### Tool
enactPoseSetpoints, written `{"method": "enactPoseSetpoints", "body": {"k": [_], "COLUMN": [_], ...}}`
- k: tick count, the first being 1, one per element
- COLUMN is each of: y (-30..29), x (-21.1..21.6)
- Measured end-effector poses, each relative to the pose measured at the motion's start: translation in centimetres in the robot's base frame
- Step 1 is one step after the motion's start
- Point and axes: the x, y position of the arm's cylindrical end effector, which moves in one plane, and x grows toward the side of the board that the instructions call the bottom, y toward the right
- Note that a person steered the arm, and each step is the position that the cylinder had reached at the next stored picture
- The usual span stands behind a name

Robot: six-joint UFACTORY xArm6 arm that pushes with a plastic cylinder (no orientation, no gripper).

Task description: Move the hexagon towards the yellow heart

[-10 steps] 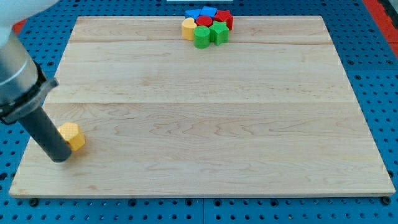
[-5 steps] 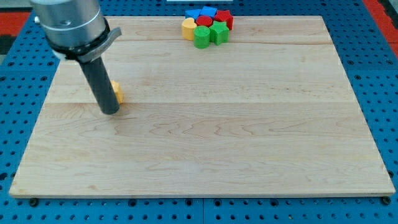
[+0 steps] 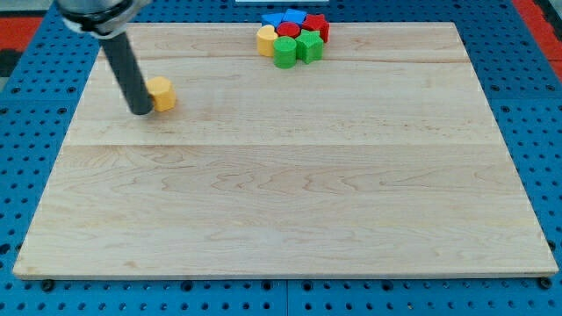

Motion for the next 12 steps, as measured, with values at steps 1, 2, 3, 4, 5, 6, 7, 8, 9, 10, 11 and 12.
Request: {"method": "enactPoseSetpoints", "body": {"k": [1, 2, 3, 4, 5, 6, 7, 8, 9, 10, 11, 12], "y": [4.5, 7.6, 5.5, -0.1, -2.7, 0.3, 4.0, 6.5, 9.0, 11.5, 11.8, 9.0], "x": [-1.4, -2.3, -0.9, -0.6, -2.7, -3.1, -3.4, -5.5, -7.6, -9.3, -10.2, -9.9]}}
